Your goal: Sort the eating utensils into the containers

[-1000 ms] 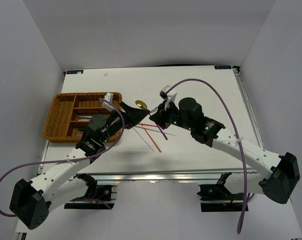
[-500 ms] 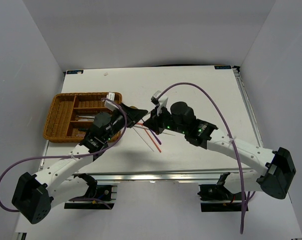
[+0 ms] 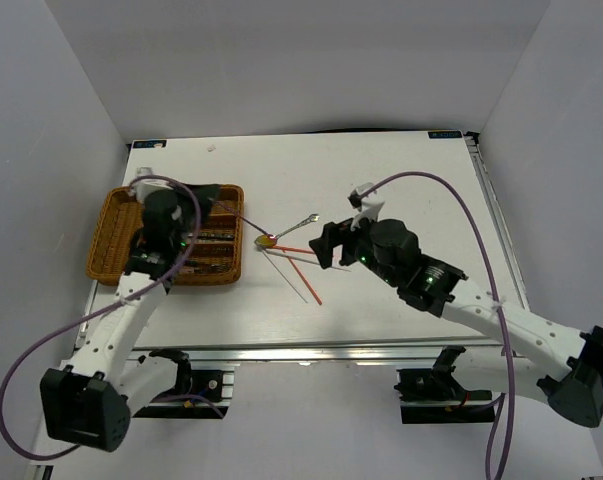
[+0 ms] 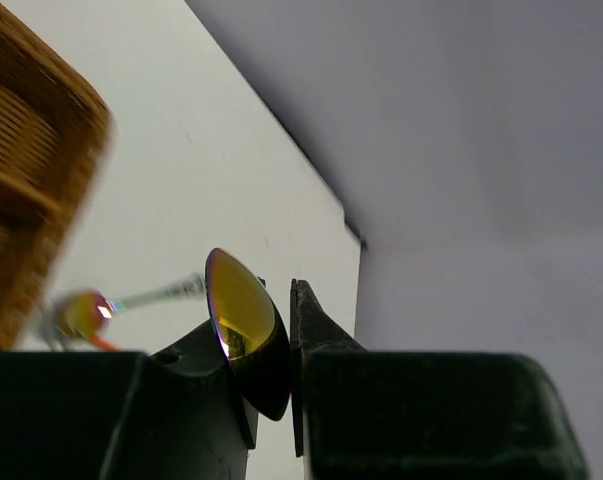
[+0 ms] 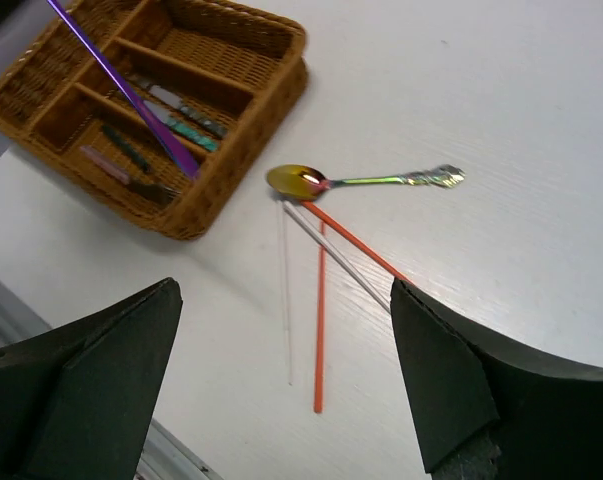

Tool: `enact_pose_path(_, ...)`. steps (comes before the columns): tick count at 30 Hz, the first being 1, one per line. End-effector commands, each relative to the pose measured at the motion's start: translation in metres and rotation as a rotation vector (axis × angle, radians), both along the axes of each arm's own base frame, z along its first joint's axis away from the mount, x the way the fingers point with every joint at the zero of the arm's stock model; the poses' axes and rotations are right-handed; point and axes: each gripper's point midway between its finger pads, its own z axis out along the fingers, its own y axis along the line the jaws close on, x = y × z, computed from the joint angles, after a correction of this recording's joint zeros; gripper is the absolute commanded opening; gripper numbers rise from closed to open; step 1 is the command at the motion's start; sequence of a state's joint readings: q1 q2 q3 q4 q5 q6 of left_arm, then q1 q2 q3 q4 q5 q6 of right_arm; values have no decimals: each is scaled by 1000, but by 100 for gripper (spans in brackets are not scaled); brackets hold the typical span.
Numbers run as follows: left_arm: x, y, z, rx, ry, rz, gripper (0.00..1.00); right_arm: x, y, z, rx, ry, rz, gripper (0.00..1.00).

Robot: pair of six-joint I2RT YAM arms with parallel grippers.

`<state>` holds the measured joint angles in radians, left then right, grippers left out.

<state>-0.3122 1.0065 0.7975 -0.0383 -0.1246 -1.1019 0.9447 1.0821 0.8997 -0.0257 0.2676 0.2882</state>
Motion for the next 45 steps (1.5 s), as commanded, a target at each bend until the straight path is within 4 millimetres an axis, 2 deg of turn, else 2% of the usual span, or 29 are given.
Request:
enact_pose_path(1,28,66,-5,-86,66,144,0,4,-32,-10,12,8,-138,89)
enact_pose_path(2,44,78,-17,-101,108,163,0,3,-39,-7,31,3,-157,89)
enact_pose_path(3,57,110,-18,-119,99,232,0,1,-44,-18,21,17,-171,89)
enact_pose_path(4,66,118,-24,-138,112,245,0,1,-48,-21,22,22,-186,89)
enact_pose_path(5,84,129,-43,-148,157,268,0,1,-53,-21,29,21,-205,89)
enact_pose_path(6,96,145,-43,-155,135,303,0,-1,-56,-23,36,30,-215,89)
enact_pose_path(7,105,152,-51,-167,153,322,0,-2,-58,-30,27,41,-220,89)
enact_pose_path(8,122,163,-66,-169,185,351,0,-4,-60,-31,32,42,-223,89)
enact_pose_path(12,161,177,-85,-182,198,373,0,-4,-66,-47,5,58,-240,89)
enact_pose_path(15,176,181,-98,-190,199,383,5,-4,-65,-58,-18,74,-237,89)
enact_pose_path(20,185,185,-107,-213,187,403,9,-4,-57,-70,-28,102,-215,89)
enact_pose_path(22,188,185,-115,-214,198,398,10,-2,-55,-73,-47,100,-213,89)
enact_pose_path(25,183,183,-127,-210,230,392,25,-1,-55,-80,-69,106,-216,89)
enact_pose_path(26,182,182,-128,-209,224,388,37,0,-55,-82,-73,108,-219,89)
enact_pose_path(29,173,179,-137,-221,231,387,53,1,-51,-85,-80,117,-209,89)
enact_pose_path(35,161,169,-139,-224,267,349,73,3,-43,-82,-87,132,-189,89)
enact_pose_path(36,158,169,-128,-211,248,339,76,4,-42,-83,-88,135,-189,89)
enact_pose_path(38,147,168,-126,-176,280,332,83,7,-38,-83,-88,138,-186,89)
enact_pose_path(39,141,167,-110,-129,255,316,85,8,-36,-82,-85,139,-183,89)
enact_pose_path(40,135,168,-104,-101,261,311,98,10,-33,-85,-96,148,-181,89)
enact_pose_path(41,123,169,-109,-65,308,321,98,13,-29,-79,-87,148,-175,90)
enact_pose_path(42,111,169,-96,-9,304,309,98,15,-28,-79,-96,157,-173,89)
enact_pose_path(43,103,170,-94,18,317,305,98,16,-24,-83,-104,174,-171,89)
enact_pose_path(44,90,169,-102,48,373,295,98,19,-18,-75,-92,173,-166,90)
enact_pose_path(45,82,169,-93,116,365,271,98,20,-16,-75,-93,180,-163,89)
